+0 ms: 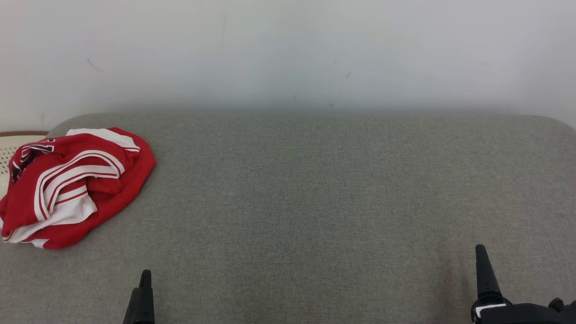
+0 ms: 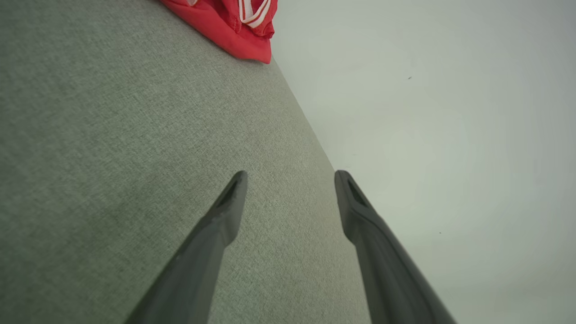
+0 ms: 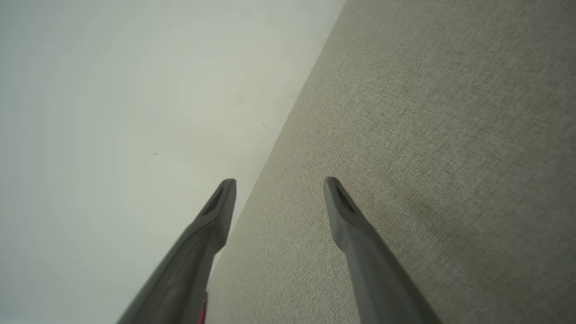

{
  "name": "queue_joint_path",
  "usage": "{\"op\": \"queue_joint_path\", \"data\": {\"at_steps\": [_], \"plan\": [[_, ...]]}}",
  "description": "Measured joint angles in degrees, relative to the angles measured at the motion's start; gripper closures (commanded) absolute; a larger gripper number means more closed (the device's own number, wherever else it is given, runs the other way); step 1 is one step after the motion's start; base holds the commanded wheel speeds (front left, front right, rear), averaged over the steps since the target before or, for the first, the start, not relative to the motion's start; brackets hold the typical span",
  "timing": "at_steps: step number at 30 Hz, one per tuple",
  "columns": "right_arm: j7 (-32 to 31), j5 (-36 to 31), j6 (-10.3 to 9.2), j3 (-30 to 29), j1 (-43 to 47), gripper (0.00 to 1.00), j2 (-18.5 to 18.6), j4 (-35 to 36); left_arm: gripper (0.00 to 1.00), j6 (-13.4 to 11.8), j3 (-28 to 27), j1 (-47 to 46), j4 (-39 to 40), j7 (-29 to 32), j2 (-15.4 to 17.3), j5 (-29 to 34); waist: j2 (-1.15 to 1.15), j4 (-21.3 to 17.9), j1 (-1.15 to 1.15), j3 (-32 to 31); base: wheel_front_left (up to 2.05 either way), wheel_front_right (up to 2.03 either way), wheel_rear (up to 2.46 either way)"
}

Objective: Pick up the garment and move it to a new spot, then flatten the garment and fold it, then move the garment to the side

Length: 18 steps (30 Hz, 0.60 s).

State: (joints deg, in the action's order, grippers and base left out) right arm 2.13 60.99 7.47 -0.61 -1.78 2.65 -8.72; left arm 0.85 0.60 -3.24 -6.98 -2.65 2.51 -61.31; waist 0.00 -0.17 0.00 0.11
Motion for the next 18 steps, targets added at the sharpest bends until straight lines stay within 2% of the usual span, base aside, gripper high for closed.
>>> {"op": "queue_joint_path", "data": {"at_steps": [4, 18], "plan": [[0.5, -2.1, 0.0, 0.3, 0.0, 0.0, 0.0, 0.4, 0.0, -0.4, 0.4, 0.0, 0.2, -0.5, 0.0, 2.1, 0.0, 0.0, 0.0, 0.0, 0.0, 0.0, 0.0], [3.1, -19.4, 0.0, 2.7, 0.2, 0.0, 0.0, 2.0, 0.0, -3.1, 2.3, 0.0, 0.8, -3.0, 0.1, 17.7, 0.0, 0.2, 0.0, -0.4, 0.0, 0.0, 0.0]]}}
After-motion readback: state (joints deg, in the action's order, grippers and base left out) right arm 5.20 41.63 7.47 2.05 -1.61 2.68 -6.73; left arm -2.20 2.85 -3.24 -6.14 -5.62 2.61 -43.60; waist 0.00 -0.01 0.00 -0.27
